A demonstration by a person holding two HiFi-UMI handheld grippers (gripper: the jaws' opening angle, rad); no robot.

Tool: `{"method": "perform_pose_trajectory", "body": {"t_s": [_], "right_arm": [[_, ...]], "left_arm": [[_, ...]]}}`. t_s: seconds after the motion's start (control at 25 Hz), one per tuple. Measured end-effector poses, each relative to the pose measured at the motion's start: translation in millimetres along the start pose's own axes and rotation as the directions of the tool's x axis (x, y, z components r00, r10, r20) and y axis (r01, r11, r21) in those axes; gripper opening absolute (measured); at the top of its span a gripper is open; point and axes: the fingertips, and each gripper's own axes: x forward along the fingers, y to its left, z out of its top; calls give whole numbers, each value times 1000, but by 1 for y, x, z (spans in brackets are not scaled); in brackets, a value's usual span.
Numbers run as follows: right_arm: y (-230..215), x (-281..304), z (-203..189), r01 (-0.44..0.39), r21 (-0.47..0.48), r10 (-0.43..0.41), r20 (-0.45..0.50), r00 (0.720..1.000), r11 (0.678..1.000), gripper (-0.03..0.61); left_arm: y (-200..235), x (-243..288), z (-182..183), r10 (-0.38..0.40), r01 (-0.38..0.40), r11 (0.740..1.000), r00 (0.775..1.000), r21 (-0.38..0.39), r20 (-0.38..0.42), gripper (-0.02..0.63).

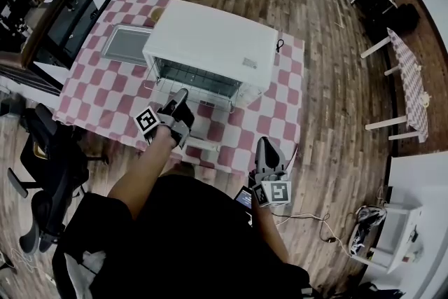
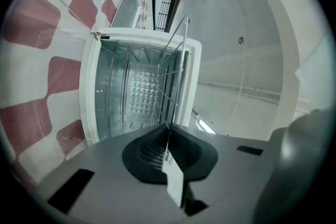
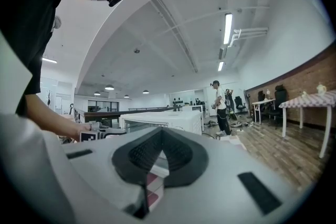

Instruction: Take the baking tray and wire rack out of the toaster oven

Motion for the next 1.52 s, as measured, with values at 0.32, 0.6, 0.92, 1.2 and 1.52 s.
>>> {"method": "perform_pose_trajectory", "body": {"t_s": [0.32,0.6,0.92,1.2,1.52], "right_arm": [[3,-38,-14,3,17,-2,-12,1000,1000,3],[11,-65,-24,2,36,-1,-38,999,999,3],[21,-77,-24,-37,49,38,-11,999,998,3],[28,-80,-25,-58,33,59,-18,998,998,3],[34,-85,-24,-56,34,56,-12,998,998,3]], "left_arm": [[-7,-22,-8,-18,18,1000,999,4,39,-9],[-15,-35,-13,-34,33,999,998,18,55,-9],[-28,-52,-23,-65,63,997,997,49,46,-9],[-28,-59,-23,-45,40,996,996,74,74,-9],[-36,-65,-28,-52,44,994,996,105,78,-9]]}}
